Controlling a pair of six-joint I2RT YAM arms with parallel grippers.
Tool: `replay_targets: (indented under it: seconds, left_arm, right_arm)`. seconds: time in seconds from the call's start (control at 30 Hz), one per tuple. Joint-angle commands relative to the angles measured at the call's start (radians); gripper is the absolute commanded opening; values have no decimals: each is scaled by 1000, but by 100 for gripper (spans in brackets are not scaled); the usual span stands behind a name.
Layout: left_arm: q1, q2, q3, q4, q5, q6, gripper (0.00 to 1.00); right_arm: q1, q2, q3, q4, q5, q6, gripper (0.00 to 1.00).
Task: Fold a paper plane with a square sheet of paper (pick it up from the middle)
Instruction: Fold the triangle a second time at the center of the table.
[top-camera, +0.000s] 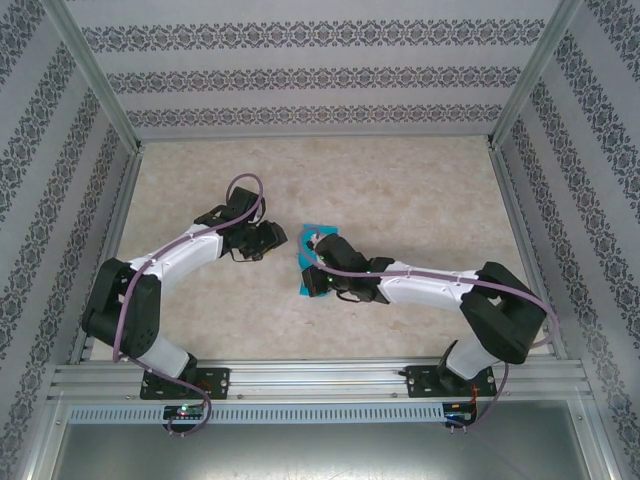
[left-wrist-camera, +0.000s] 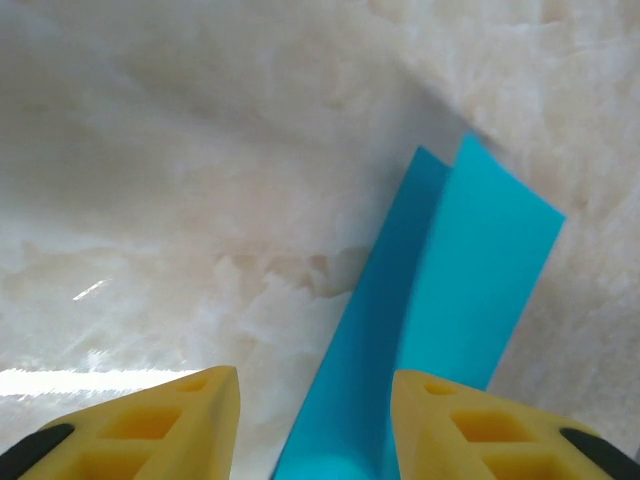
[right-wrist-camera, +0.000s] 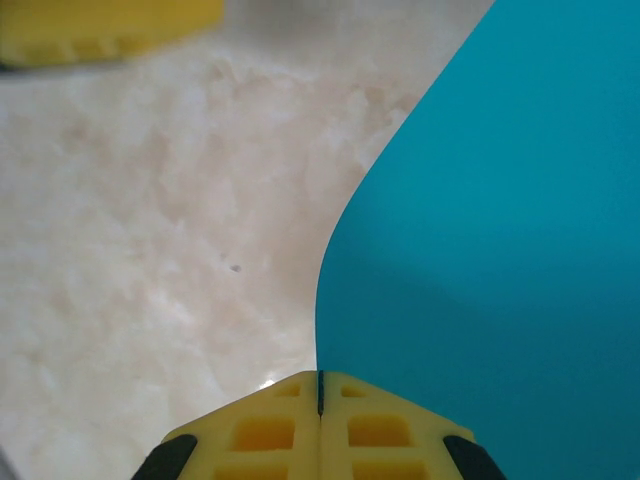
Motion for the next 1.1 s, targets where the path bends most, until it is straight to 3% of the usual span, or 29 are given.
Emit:
replay_targets:
  seconds: [0.0, 0.17, 0.43, 0.6, 0.73, 1.07]
  left_arm:
    - [8, -31, -24, -41, -24, 20, 43]
    - [8, -73, -18, -68, -82, 24, 41]
    - [9, -142, -8, -132, -162, 47, 40]
    - [10, -155, 2, -148, -180, 52, 38]
    - [9, -160, 3, -153, -192, 56, 38]
    - [10, -166, -42, -156, -208, 45, 35]
  right_arm:
    - [-38, -77, -13, 112, -116, 75, 0]
    - [-45, -136, 67, 14, -82, 37, 0]
    - [25, -207, 213, -173, 235, -35, 0]
    - [63, -191, 238, -230, 343, -56, 0]
    - [88, -130, 242, -260, 385, 7, 0]
    - [132, 54, 264, -222, 345, 159, 0]
